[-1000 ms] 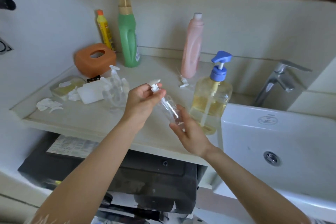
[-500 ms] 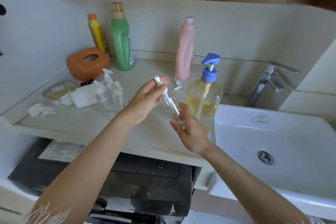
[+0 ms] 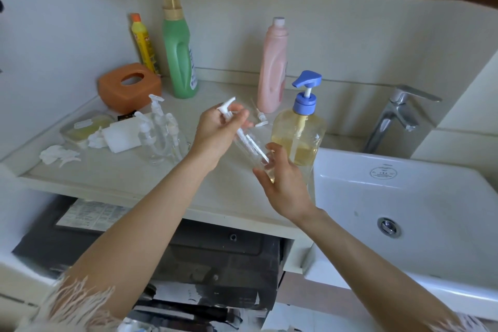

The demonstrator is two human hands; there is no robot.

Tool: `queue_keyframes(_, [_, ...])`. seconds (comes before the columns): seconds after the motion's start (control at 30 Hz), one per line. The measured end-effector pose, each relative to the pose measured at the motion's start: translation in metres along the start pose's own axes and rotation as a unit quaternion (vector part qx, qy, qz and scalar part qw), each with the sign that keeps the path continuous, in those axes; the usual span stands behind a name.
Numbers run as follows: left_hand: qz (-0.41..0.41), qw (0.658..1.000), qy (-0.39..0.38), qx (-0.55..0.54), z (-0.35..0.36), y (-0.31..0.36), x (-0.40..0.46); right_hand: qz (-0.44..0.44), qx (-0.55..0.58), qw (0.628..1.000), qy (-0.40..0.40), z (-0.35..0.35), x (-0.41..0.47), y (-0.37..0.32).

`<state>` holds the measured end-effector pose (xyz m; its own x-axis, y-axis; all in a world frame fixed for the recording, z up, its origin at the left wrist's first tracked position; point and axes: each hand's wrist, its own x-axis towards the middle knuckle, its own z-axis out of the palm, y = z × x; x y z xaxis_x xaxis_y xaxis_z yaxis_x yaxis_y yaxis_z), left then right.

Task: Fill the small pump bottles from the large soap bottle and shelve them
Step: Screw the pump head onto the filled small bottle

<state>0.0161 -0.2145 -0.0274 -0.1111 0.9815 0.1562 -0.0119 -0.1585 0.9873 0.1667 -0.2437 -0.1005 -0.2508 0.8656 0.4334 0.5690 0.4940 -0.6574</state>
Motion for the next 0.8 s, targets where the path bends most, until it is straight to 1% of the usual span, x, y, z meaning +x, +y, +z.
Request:
queue_keyframes(0.03, [-0.002, 1.0, 0.01, 0.013, 0.0, 0.0, -0.001, 0.009, 0.003, 1.0, -0.008, 0.0, 0.0, 0.0])
queue_keyframes(0.07, [-0.02, 1.0, -0.008, -0.006, 0.0, 0.001, -0.001, 0.022, 0.011, 1.0, -0.016, 0.0, -0.001, 0.0])
queue_keyframes(0.13, [-0.08, 0.99, -0.091, -0.074, -0.005, 0.002, 0.001, 0.052, 0.028, 0.998, -0.029, -0.002, -0.001, 0.002])
queue_keyframes(0.17, [-0.091, 0.987, -0.105, -0.079, -0.006, 0.002, 0.001, 0.06, 0.029, 0.997, -0.03, -0.004, -0.001, 0.004])
queue_keyframes(0.2, [-0.082, 0.991, -0.086, -0.066, -0.007, 0.001, 0.003, 0.062, 0.027, 0.997, -0.029, -0.007, 0.0, 0.005])
queue_keyframes(0.23, [-0.07, 0.995, -0.043, -0.052, -0.005, 0.001, 0.003, 0.064, 0.022, 0.997, -0.03, -0.009, 0.0, 0.007])
queue_keyframes(0.3, [-0.057, 0.993, 0.078, -0.064, -0.001, 0.004, 0.007, 0.078, 0.004, 0.996, -0.039, -0.013, 0.0, 0.009])
queue_keyframes(0.33, [-0.047, 0.985, 0.141, -0.086, -0.001, 0.008, 0.011, 0.088, -0.007, 0.995, -0.046, -0.014, -0.002, 0.011])
queue_keyframes(0.37, [-0.028, 0.977, 0.187, -0.102, -0.004, 0.011, 0.016, 0.099, -0.014, 0.994, -0.05, -0.015, -0.005, 0.014])
queue_keyframes(0.4, [0.007, 0.972, 0.21, -0.108, -0.008, 0.013, 0.021, 0.11, -0.018, 0.992, -0.054, -0.018, -0.008, 0.018])
queue_keyframes(0.43, [0.055, 0.972, 0.213, -0.077, -0.014, 0.017, 0.025, 0.116, -0.022, 0.991, -0.057, -0.02, -0.011, 0.021])
queue_keyframes(0.5, [0.172, 0.967, 0.179, 0.059, -0.025, 0.024, 0.027, 0.115, -0.044, 0.991, -0.057, -0.026, -0.017, 0.028])
queue_keyframes(0.53, [0.222, 0.957, 0.142, 0.122, -0.029, 0.024, 0.028, 0.116, -0.062, 0.99, -0.051, -0.029, -0.02, 0.031])
queue_keyframes(0.6, [0.281, 0.929, 0.055, 0.235, -0.035, 0.018, 0.027, 0.126, -0.079, 0.989, -0.027, -0.034, -0.025, 0.034])
queue_keyframes(0.63, [0.298, 0.908, 0.018, 0.295, -0.034, 0.01, 0.026, 0.13, -0.073, 0.989, -0.018, -0.037, -0.028, 0.035])
queue_keyframes(0.67, [0.301, 0.887, -0.02, 0.349, -0.034, -0.002, 0.025, 0.133, -0.061, 0.989, -0.015, -0.038, -0.03, 0.036])
queue_keyframes(0.7, [0.289, 0.874, -0.059, 0.387, -0.032, -0.017, 0.023, 0.134, -0.046, 0.99, -0.017, -0.04, -0.032, 0.036])
queue_keyframes(0.73, [0.269, 0.865, -0.096, 0.413, -0.03, -0.033, 0.019, 0.134, -0.026, 0.99, -0.021, -0.042, -0.032, 0.036])
queue_keyframes(0.8, [0.231, 0.859, -0.146, 0.434, -0.029, -0.063, 0.013, 0.137, 0.02, 0.99, -0.02, -0.044, -0.031, 0.035])
